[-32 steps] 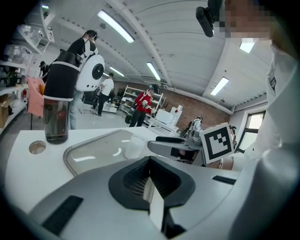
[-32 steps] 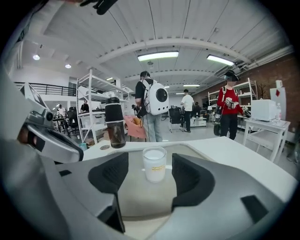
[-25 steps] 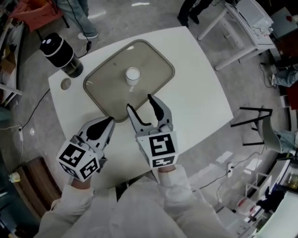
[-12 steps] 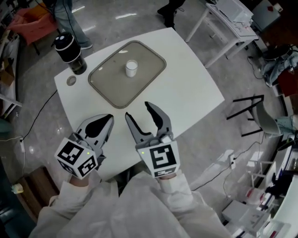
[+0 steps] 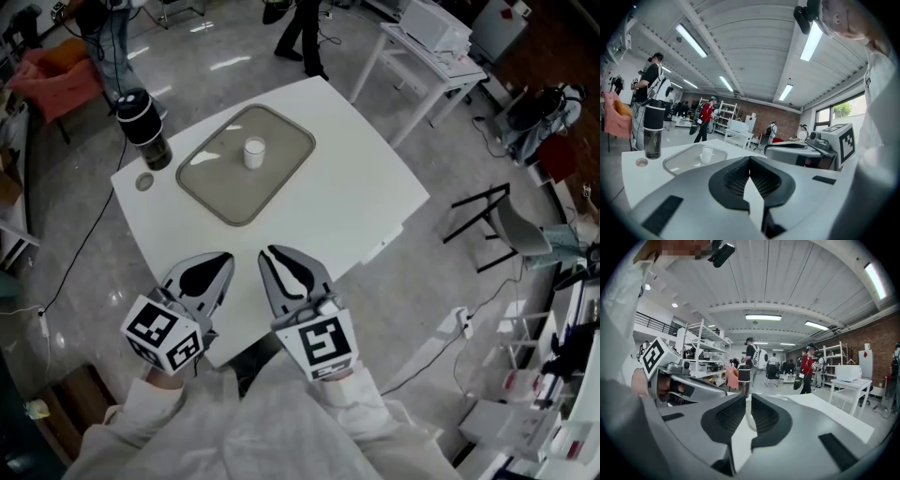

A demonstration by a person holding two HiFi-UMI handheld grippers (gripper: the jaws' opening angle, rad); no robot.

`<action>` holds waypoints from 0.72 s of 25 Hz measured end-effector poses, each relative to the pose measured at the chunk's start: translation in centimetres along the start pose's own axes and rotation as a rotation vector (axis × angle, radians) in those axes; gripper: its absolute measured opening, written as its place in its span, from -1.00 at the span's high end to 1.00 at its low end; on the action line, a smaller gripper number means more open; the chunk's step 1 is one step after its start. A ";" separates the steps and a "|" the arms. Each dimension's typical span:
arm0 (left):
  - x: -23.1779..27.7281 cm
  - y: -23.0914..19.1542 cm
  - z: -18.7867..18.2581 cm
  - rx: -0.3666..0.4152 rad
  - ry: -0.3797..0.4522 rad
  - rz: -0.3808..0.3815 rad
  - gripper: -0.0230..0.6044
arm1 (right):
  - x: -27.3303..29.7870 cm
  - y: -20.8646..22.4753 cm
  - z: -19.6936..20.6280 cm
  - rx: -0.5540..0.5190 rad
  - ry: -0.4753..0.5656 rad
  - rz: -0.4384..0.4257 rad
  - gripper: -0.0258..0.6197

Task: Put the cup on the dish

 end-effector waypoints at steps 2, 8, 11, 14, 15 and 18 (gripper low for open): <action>-0.3 0.6 0.1 0.007 -0.005 0.012 0.90 | -0.3 -0.9 0.2 -0.017 -0.031 -0.030 0.80; -0.6 1.4 0.8 -0.010 -0.025 0.014 0.90 | -0.4 -2.6 -0.1 -0.049 -0.061 -0.112 0.88; -0.4 2.1 1.1 -0.015 -0.043 0.027 0.90 | -0.5 -2.9 -0.4 -0.044 -0.058 -0.139 0.88; -0.1 2.6 1.2 -0.014 -0.046 0.013 0.90 | -0.7 -2.6 -0.2 -0.037 -0.066 -0.152 0.88; -0.2 2.6 1.2 -0.017 -0.047 0.005 0.90 | -0.8 -2.6 0.0 -0.044 -0.074 -0.158 0.88; -0.1 2.5 0.8 -0.014 -0.057 -0.012 0.90 | -1.1 -2.2 0.0 -0.045 -0.088 -0.171 0.88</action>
Point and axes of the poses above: the fingertips, and each gripper's own axes: x forward along the fingers, y to its right, z out of its underside, the point moved 5 cm from there along -x, backward along the fingers, and after that the axes turned 6 degrees about y, right-handed, at the moved point
